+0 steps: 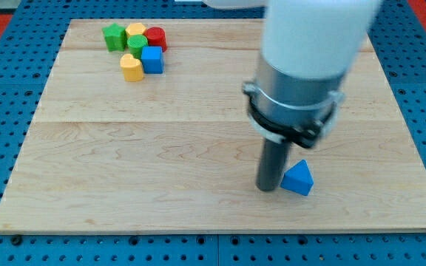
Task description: Push the blue triangle upwards
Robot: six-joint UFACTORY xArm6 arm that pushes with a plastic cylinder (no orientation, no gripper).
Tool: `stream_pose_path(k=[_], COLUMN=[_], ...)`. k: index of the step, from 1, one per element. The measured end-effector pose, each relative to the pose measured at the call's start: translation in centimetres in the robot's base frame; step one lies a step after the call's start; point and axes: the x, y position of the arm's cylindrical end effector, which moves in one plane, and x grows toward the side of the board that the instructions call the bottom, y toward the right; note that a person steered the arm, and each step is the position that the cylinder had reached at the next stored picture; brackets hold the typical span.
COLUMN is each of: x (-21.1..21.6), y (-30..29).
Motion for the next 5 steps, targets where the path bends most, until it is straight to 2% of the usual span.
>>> stream_pose_path(k=[1,2,3,5], x=[-0.6,0.9,3.2,-1.3], y=[1.2,1.9,5.0,11.6])
